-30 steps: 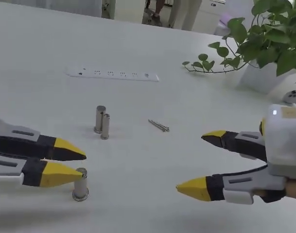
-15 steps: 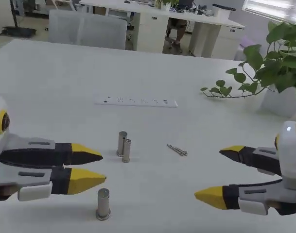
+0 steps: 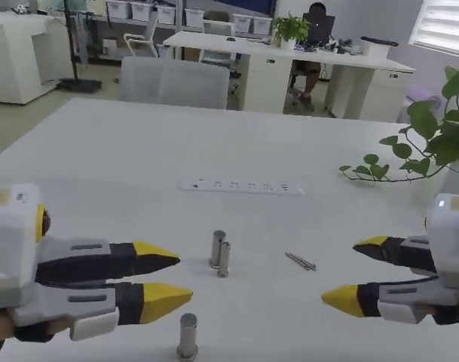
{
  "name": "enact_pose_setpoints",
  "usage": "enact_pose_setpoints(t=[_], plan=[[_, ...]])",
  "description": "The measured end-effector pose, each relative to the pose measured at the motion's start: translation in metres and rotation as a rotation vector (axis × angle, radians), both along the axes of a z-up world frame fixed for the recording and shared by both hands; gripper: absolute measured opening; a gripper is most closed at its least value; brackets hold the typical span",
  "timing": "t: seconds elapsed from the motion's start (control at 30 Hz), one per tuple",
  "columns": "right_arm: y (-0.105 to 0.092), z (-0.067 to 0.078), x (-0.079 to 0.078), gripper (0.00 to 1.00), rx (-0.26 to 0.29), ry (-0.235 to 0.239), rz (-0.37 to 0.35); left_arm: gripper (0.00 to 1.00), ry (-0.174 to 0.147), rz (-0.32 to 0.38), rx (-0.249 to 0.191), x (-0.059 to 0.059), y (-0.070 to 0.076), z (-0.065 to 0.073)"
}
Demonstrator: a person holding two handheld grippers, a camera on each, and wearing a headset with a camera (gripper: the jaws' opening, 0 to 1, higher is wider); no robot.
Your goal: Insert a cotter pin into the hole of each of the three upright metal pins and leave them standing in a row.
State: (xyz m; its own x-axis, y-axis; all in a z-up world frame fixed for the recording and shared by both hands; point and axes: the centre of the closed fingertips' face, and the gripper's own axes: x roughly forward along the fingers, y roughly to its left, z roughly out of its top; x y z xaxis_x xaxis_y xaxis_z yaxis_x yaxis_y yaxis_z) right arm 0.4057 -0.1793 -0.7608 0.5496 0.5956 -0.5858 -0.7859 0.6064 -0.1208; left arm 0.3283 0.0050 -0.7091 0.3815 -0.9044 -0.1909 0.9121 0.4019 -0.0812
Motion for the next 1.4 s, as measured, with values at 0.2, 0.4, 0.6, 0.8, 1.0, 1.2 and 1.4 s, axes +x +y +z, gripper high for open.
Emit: enact_pose_setpoints(t=[0.2,0.4,0.6,0.8,1.0,1.2,1.4], plan=[[0.003,-0.002,0.019,0.56,-0.048,0.015,0.008,0.38,0.004,0.054,0.023,-0.004,0.006,0.000],[0.009,-0.009,0.034,0.48,-0.079,0.040,0.009,0.45,0.020,0.095,0.032,-0.009,0.011,-0.004],[0.015,-0.023,0.047,0.39,-0.126,0.075,0.019,0.53,0.033,0.135,0.028,-0.013,0.016,-0.005],[0.017,-0.037,0.061,0.30,-0.186,0.107,0.008,0.60,0.063,0.156,0.023,-0.020,0.020,-0.009],[0.019,-0.051,0.071,0.24,-0.243,0.141,0.000,0.60,0.084,0.164,0.013,-0.024,0.023,-0.014],[0.017,-0.067,0.077,0.19,-0.304,0.172,0.000,0.61,0.081,0.172,0.006,-0.023,0.025,-0.016],[0.014,-0.077,0.081,0.14,-0.342,0.201,0.000,0.63,0.088,0.168,0.023,-0.024,0.024,-0.020]])
